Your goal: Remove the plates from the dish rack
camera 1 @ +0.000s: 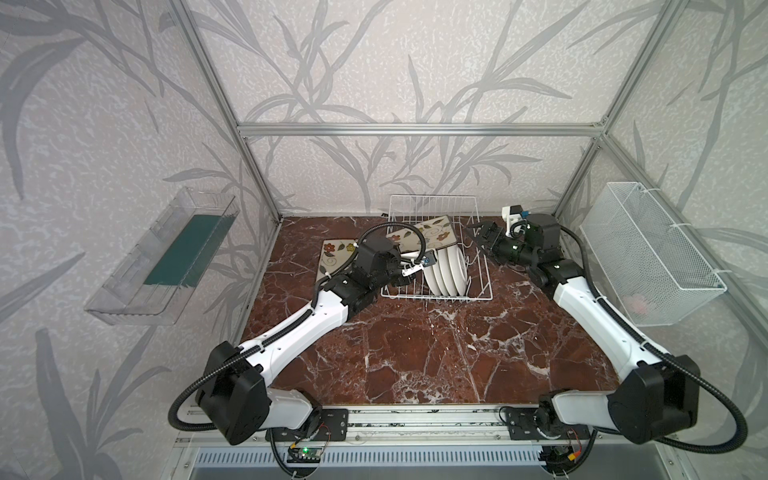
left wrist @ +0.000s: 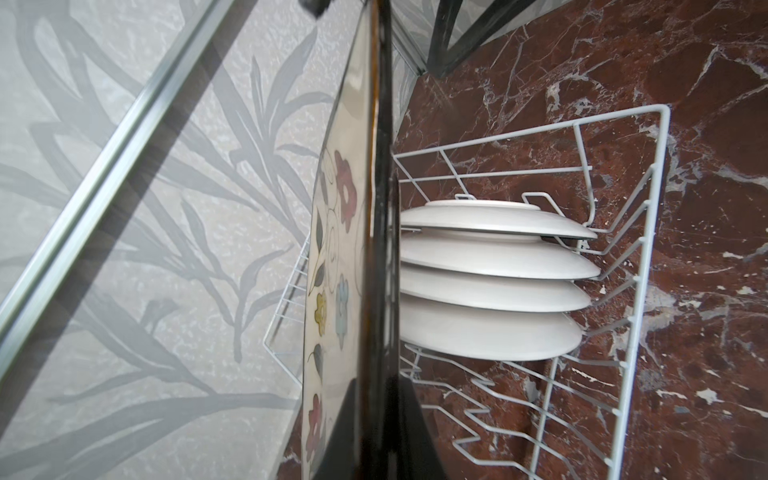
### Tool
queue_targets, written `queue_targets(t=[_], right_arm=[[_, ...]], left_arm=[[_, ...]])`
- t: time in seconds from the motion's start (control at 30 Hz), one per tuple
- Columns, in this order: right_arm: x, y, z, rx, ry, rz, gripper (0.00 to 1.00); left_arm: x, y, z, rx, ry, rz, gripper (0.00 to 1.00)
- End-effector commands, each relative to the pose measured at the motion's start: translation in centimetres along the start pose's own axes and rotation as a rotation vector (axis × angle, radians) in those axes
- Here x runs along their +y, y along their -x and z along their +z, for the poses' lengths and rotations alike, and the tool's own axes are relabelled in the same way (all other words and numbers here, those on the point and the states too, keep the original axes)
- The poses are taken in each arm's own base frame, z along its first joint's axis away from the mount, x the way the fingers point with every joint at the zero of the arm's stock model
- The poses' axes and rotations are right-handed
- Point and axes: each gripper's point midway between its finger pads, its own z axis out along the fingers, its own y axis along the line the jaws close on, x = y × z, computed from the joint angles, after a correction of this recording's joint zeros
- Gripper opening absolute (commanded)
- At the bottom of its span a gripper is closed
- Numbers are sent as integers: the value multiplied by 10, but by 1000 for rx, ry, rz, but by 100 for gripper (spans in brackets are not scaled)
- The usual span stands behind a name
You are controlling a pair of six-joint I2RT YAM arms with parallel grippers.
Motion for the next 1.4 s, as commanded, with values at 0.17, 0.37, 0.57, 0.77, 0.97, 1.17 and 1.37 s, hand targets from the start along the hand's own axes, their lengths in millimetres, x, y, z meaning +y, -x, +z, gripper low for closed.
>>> queue_targets(t=[0.17,0.37,0.57,0.77,0.97,1.17,1.37], right_arm=[[15,0,13,88,70,50,89],[14,-8,21,135,70,78,81],[4,-20,24,170,35,101,66],[1,-29,27,207,37,113,59],[4,-35,25,226,53,99,50],[3,-36,26,222,59,97,39],[0,-35,29,226,68,113,20]], left_arm=[[72,97,-58,-356,371,305,0],[56,94,-47,-337,362,413,0],[52,95,-41,-346,418,463,0],[48,95,-38,-346,397,455,0],[46,93,-35,-346,390,437,0],[46,90,-29,-348,403,416,0],[47,90,-25,-347,403,403,0]])
